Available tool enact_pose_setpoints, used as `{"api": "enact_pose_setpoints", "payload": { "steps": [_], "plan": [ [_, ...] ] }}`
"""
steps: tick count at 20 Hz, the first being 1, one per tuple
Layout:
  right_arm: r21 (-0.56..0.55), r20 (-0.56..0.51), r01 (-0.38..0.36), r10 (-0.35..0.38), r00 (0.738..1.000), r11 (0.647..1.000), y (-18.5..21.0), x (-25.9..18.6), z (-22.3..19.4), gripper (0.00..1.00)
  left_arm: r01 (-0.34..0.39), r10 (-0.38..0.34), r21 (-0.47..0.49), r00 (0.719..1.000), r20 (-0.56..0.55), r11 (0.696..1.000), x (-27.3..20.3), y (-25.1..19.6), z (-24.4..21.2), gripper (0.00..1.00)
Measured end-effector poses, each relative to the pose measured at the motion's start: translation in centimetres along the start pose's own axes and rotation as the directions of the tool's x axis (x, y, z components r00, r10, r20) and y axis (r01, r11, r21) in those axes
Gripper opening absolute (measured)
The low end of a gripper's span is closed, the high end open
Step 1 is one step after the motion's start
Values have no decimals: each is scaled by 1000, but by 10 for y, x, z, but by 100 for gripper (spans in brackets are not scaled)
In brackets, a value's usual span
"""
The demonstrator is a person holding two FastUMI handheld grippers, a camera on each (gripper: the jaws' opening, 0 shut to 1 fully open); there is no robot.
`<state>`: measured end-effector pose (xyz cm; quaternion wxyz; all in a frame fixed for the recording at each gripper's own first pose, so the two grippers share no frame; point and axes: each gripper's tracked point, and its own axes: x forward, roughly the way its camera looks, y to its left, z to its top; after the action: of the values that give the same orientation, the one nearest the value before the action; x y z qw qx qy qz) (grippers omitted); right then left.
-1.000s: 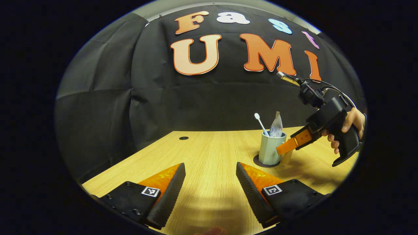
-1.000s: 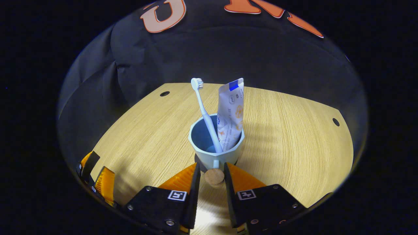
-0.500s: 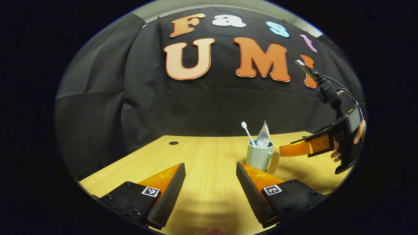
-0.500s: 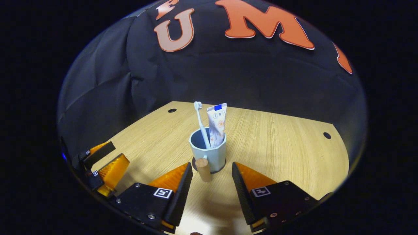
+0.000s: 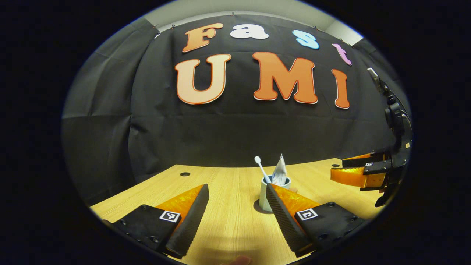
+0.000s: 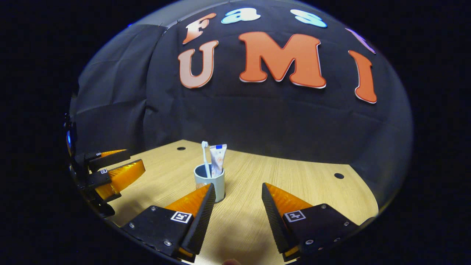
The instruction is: Put the toothbrush and toothpaste on the desktop into the cup, then pick up the cup and place it on the coaster on the desktop.
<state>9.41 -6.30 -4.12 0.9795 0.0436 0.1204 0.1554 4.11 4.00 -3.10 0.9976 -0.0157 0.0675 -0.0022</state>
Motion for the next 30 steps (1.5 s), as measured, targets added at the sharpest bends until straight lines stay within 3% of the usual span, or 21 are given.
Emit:
{"api": "enact_pose_setpoints", "payload": {
  "steps": [11,17,19,20,21,30],
  "plan": [
    [-14,161,143,-139,977,990,-52,-39,7,79,19,-17,-16,993,113,1000,-3,-29,39,100],
    [-19,194,147,-141,971,989,-57,-49,8,80,15,-11,-29,992,130,999,-5,-33,46,93],
    [-19,201,144,-138,970,989,-55,-49,9,80,12,-9,-22,991,135,1000,-8,-34,49,96],
    [-17,204,144,-138,969,989,-56,-48,10,75,11,-8,-17,990,138,1000,-8,-33,50,100],
    [-16,206,143,-137,969,990,-55,-49,11,80,11,-8,-14,990,141,1000,-9,-33,52,100],
    [-8,215,155,-150,965,988,-57,-55,12,80,17,-16,-8,990,141,1000,-12,-38,54,100]
  ]
}}
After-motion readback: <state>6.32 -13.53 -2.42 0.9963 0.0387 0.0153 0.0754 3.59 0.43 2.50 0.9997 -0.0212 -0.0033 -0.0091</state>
